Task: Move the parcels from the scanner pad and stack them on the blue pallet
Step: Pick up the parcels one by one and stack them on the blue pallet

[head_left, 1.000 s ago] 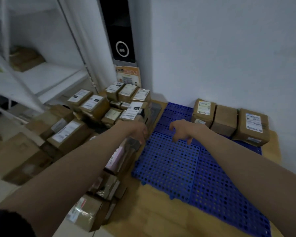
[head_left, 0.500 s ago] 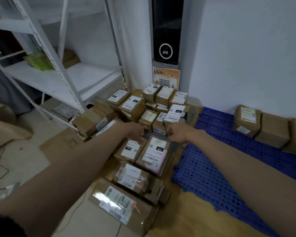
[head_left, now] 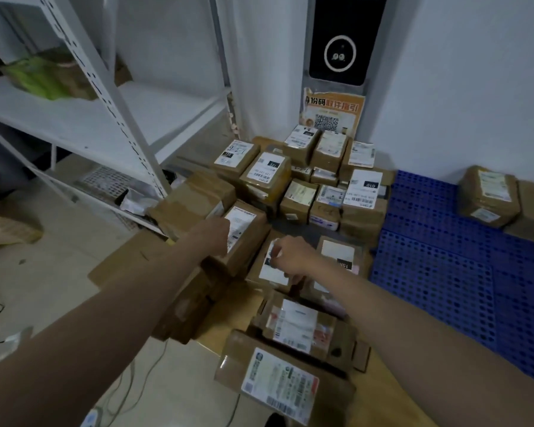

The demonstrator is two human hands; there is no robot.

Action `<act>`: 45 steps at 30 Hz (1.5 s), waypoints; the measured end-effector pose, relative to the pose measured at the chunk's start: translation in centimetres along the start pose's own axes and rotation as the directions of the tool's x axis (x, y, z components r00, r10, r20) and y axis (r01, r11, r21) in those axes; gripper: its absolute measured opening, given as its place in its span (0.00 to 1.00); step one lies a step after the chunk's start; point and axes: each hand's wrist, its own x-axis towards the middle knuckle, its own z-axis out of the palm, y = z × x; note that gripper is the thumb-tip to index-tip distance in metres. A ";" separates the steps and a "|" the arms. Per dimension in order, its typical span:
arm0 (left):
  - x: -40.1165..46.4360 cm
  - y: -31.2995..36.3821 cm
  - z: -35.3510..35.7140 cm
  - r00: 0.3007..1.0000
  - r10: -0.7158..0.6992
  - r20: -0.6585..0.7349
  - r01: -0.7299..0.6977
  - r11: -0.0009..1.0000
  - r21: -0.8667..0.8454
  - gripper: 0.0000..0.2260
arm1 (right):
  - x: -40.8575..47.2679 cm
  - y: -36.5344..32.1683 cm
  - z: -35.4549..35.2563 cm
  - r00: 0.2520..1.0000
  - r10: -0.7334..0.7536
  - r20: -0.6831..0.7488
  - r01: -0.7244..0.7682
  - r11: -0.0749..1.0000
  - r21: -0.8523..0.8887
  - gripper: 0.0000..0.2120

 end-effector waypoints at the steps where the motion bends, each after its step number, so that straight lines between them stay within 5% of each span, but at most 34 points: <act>1: 0.3 -0.5 0.5 1.000 -0.008 0.004 0.008 1.000 -0.019 0.26 | 0.6 -0.5 0.7 1.000 0.009 0.017 -0.009 0.999 0.045 0.09; 4: 1.1 -1.2 1.7 1.000 -0.022 0.014 0.023 0.995 -0.098 0.29 | 2.1 -1.8 2.6 0.998 0.039 0.047 -0.046 0.989 0.141 0.06; 16: 2.9 -0.7 3.8 0.999 -0.030 -0.026 0.029 0.999 -0.029 0.35 | 7.2 -4.1 6.1 0.963 0.242 0.121 -0.269 0.896 0.354 0.20; 28: 4.2 -1.5 3.9 1.000 -0.024 0.015 0.026 0.984 -0.175 0.58 | 8.4 -3.7 7.0 0.949 0.267 0.170 -0.313 0.715 0.625 0.29; 34: 4.5 -0.5 3.3 0.998 -0.044 -0.053 0.030 0.970 -0.243 0.55 | 7.4 -2.9 6.3 0.947 0.242 0.209 -0.316 0.610 0.726 0.28; 41: 3.5 0.7 -2.0 0.997 0.072 -0.039 -0.079 0.964 -0.254 0.41 | 2.9 -1.8 0.7 0.993 0.066 0.093 -0.109 0.805 0.583 0.28; 45: 2.4 3.4 -6.8 0.967 0.239 0.088 -0.213 0.947 -0.241 0.34 | -1.1 -1.3 -4.1 0.993 0.058 0.101 -0.102 0.855 0.508 0.24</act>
